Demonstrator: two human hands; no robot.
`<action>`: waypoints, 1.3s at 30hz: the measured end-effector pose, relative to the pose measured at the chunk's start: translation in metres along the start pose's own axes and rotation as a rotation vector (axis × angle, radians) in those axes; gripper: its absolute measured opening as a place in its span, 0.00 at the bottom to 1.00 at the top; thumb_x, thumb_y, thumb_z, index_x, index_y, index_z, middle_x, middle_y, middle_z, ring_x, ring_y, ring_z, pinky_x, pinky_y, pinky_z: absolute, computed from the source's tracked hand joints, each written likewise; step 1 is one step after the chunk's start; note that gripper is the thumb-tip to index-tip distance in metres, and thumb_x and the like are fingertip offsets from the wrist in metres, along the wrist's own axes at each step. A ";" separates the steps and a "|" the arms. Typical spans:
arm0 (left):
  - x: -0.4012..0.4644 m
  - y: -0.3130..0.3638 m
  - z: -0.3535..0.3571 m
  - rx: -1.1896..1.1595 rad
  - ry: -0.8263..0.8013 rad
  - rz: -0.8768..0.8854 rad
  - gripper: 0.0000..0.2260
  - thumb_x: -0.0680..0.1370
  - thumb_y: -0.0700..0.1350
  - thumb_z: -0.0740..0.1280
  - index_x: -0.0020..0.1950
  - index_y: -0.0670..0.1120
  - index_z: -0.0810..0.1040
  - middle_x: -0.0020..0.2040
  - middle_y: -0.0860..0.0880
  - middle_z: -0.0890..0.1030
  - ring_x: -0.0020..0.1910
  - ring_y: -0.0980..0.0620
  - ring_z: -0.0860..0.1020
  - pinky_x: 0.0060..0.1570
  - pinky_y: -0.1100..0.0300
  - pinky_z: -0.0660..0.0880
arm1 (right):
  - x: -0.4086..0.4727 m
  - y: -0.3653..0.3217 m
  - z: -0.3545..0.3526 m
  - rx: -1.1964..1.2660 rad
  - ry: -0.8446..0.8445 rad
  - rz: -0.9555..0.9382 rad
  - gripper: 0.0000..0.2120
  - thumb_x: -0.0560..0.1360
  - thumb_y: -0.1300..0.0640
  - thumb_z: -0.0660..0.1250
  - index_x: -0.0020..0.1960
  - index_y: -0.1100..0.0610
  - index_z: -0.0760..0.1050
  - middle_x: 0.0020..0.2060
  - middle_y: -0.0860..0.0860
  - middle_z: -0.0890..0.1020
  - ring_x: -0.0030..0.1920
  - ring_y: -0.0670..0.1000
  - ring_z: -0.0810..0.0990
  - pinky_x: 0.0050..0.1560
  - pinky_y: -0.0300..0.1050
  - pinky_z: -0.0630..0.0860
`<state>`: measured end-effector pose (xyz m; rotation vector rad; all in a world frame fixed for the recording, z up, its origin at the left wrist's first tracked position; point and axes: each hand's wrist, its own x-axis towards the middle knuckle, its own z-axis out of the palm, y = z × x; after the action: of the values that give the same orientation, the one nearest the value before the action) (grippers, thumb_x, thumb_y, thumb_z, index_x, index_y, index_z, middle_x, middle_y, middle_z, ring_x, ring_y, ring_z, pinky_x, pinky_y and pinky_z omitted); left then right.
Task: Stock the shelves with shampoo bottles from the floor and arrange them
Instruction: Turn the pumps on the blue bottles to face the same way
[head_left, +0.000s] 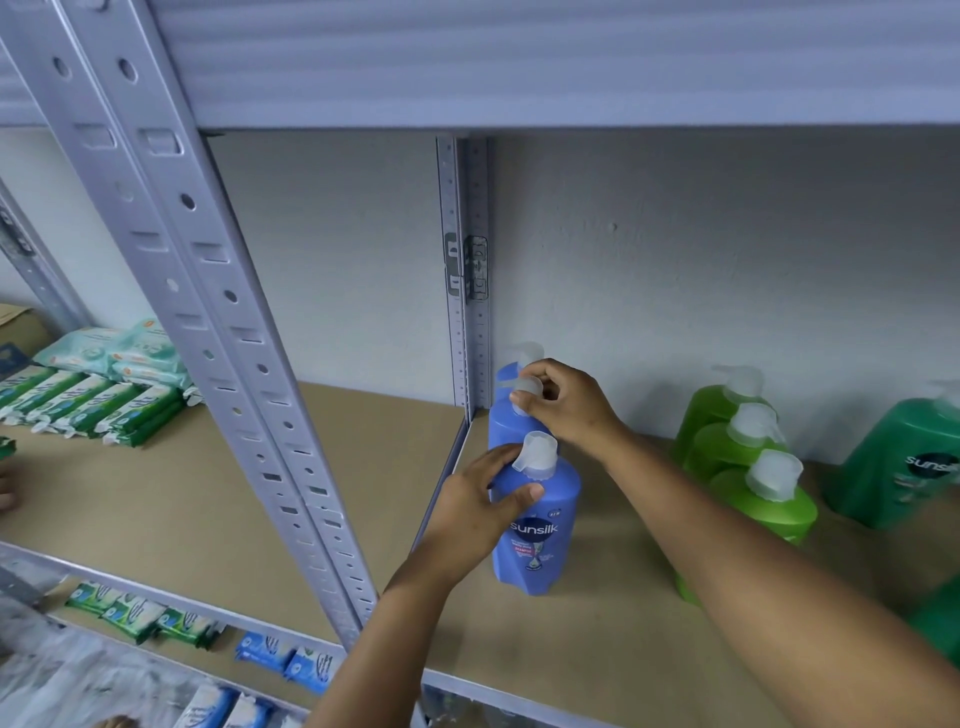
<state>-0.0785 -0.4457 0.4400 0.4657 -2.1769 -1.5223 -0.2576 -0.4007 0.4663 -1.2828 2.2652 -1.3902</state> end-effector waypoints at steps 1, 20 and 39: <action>0.000 0.000 0.000 -0.002 -0.001 -0.005 0.15 0.75 0.48 0.70 0.59 0.61 0.74 0.55 0.63 0.80 0.54 0.67 0.77 0.49 0.73 0.72 | 0.000 0.001 0.001 -0.005 0.008 -0.002 0.13 0.73 0.55 0.71 0.56 0.57 0.76 0.47 0.50 0.81 0.48 0.51 0.79 0.44 0.33 0.72; 0.000 -0.003 0.000 -0.003 -0.010 0.012 0.14 0.76 0.47 0.70 0.58 0.60 0.74 0.53 0.63 0.80 0.52 0.67 0.77 0.46 0.74 0.72 | -0.004 -0.001 0.000 -0.015 0.030 0.021 0.15 0.72 0.51 0.72 0.55 0.57 0.76 0.46 0.49 0.80 0.47 0.49 0.78 0.43 0.31 0.72; -0.021 -0.041 0.005 -0.090 0.033 -0.065 0.22 0.74 0.51 0.70 0.68 0.57 0.70 0.60 0.60 0.78 0.60 0.58 0.76 0.58 0.58 0.75 | -0.093 0.034 -0.004 0.271 -0.034 0.145 0.16 0.76 0.49 0.67 0.62 0.52 0.75 0.58 0.46 0.81 0.61 0.45 0.77 0.66 0.48 0.72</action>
<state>-0.0627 -0.4451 0.3971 0.5323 -2.0774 -1.6277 -0.2225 -0.3217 0.4172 -1.0282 2.0174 -1.5438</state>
